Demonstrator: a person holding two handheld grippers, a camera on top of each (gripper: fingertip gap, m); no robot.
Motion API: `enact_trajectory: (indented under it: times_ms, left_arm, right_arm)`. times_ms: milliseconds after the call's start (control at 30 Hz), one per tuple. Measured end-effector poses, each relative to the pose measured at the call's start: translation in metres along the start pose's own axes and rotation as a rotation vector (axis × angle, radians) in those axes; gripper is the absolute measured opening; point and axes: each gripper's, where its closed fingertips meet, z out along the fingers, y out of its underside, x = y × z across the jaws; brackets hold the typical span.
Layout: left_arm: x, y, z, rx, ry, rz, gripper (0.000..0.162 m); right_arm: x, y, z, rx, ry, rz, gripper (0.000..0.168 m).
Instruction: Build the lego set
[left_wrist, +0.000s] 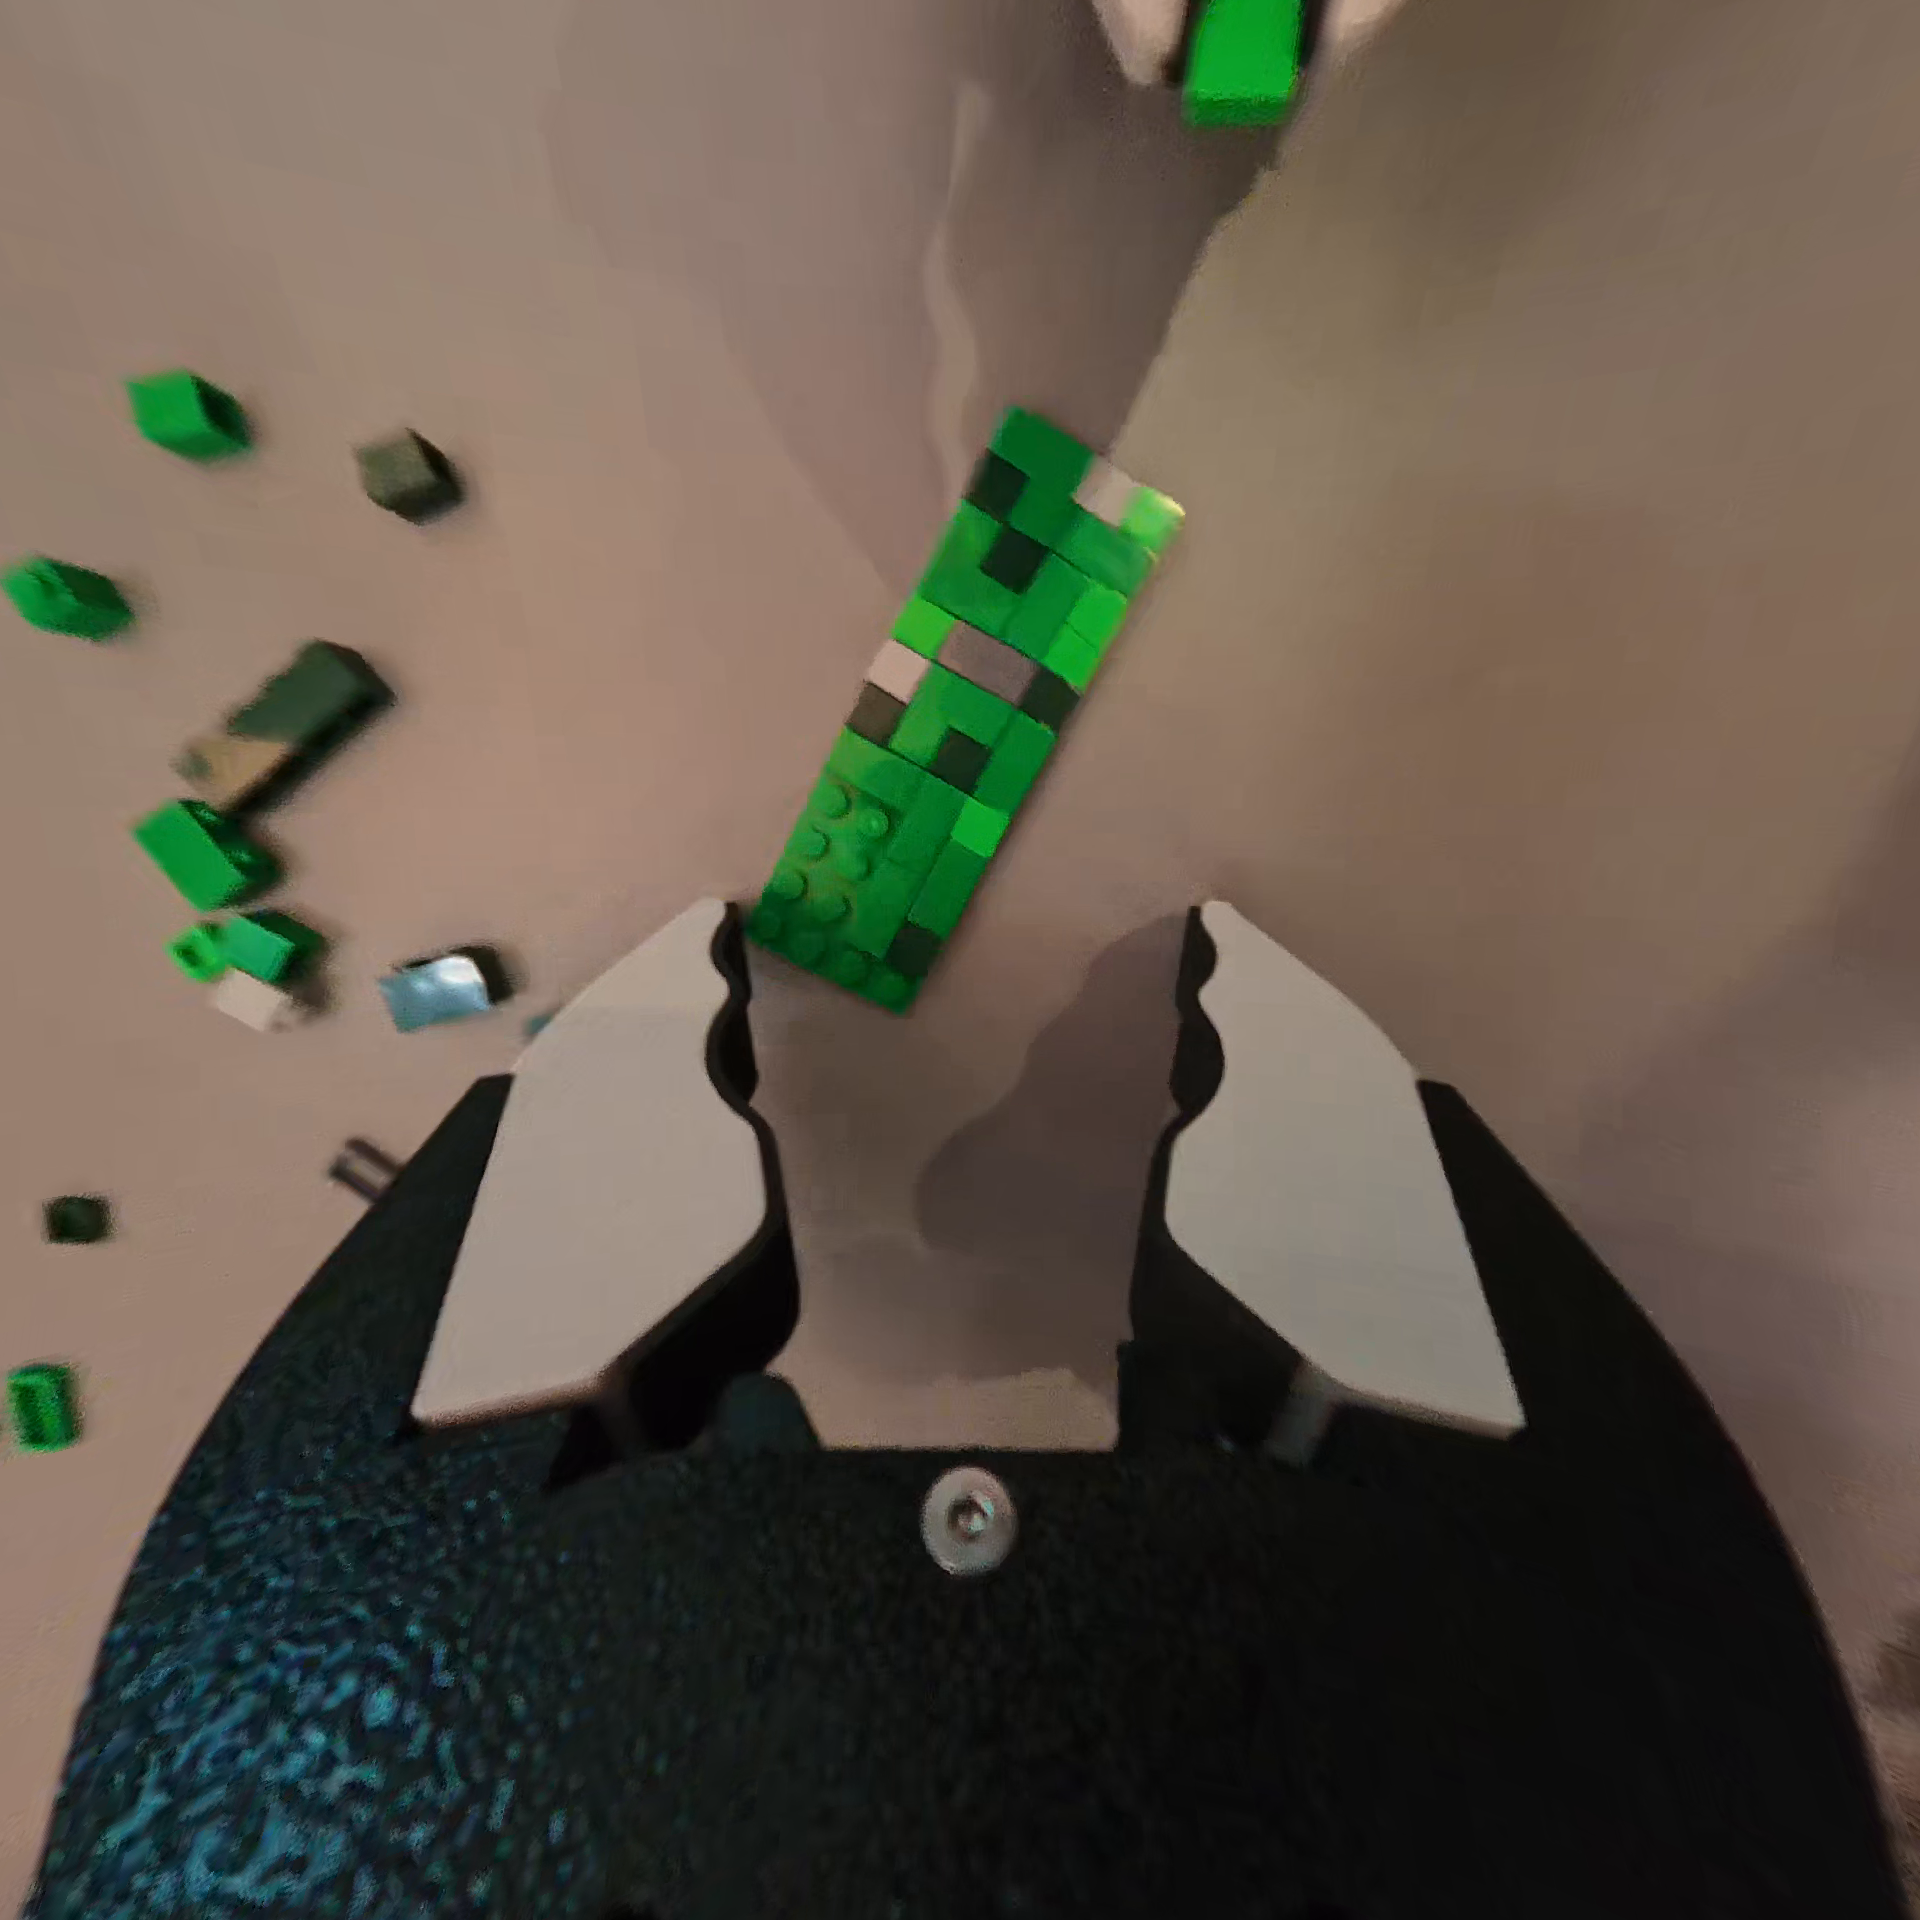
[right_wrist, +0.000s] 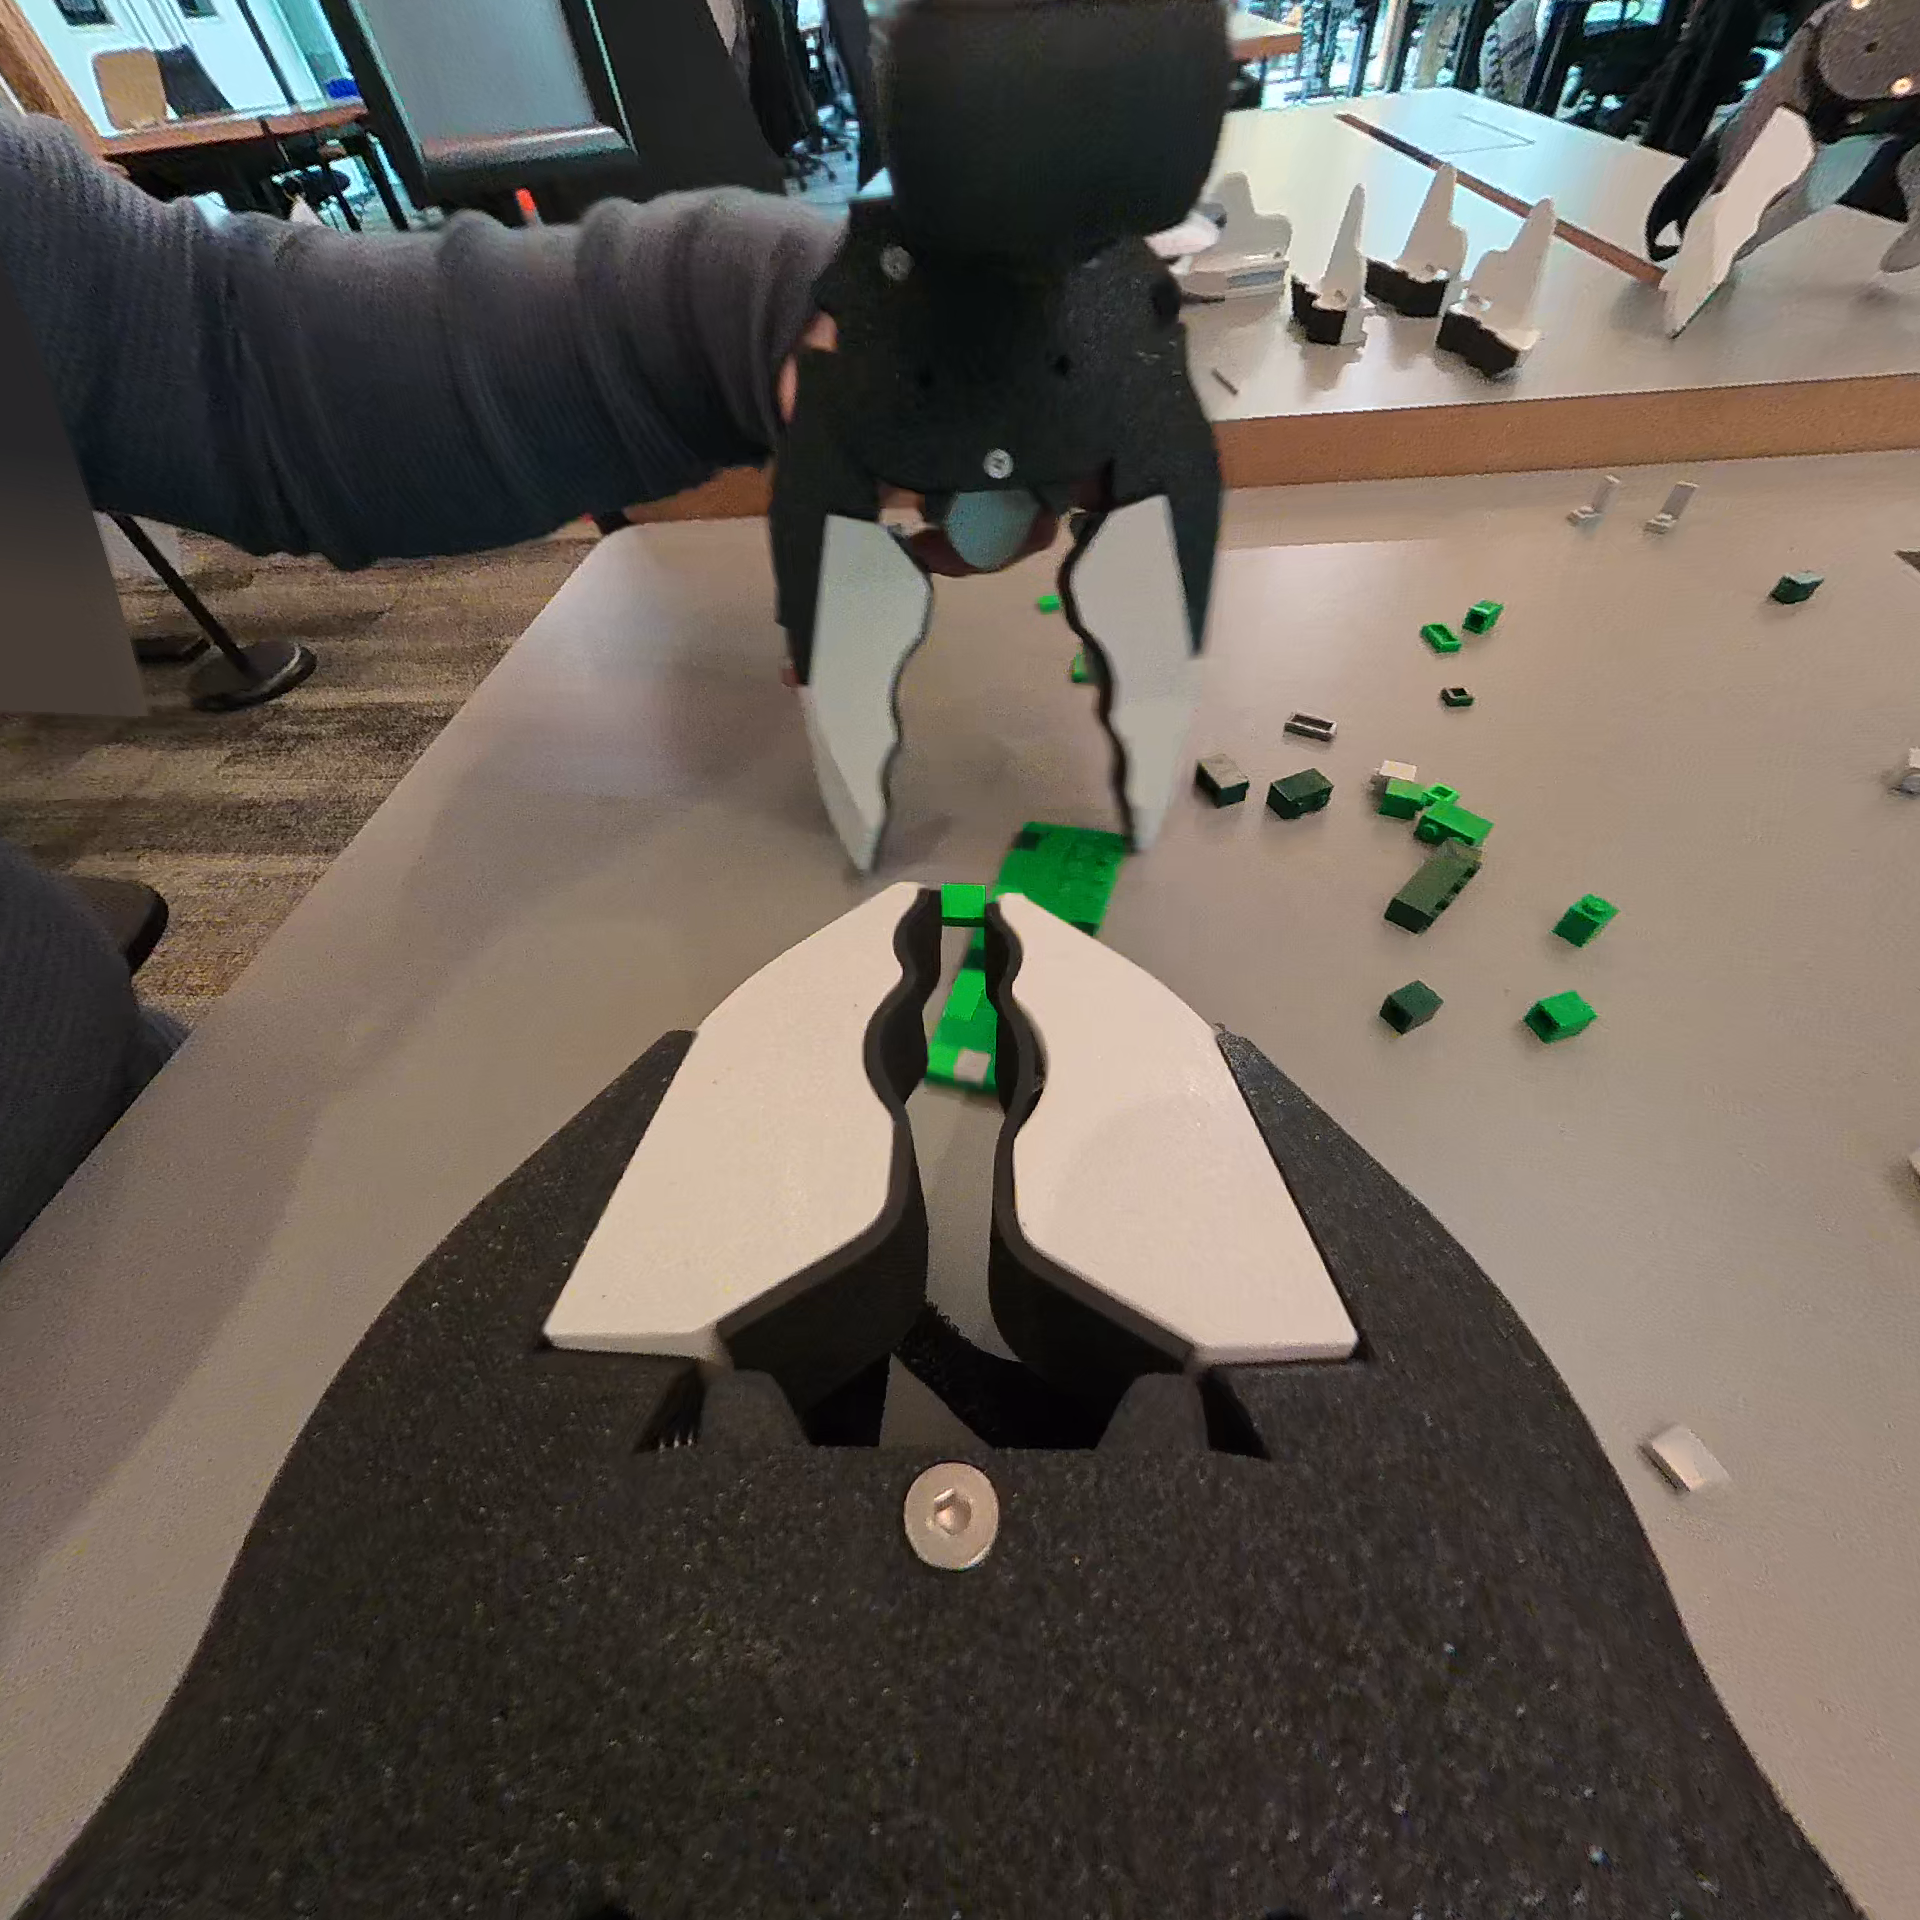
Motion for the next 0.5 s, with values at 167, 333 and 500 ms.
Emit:
enact_trajectory:
  times_ms: [167,333,500]
  left_arm:
    - [0.030,0.003,-0.008,0.015,0.057,-0.086,0.081]
    - [0.025,0.003,-0.010,0.108,-0.207,-0.188,0.072]
    - [0.038,-0.001,-0.004,0.190,-0.170,-0.308,0.069]
  right_arm:
    - [0.002,0.002,0.001,-0.008,0.032,-0.015,0.007]
    - [0.003,0.009,0.004,-0.063,0.120,-0.067,0.007]
    - [-0.001,0.013,0.003,-0.071,0.193,-0.105,0.007]
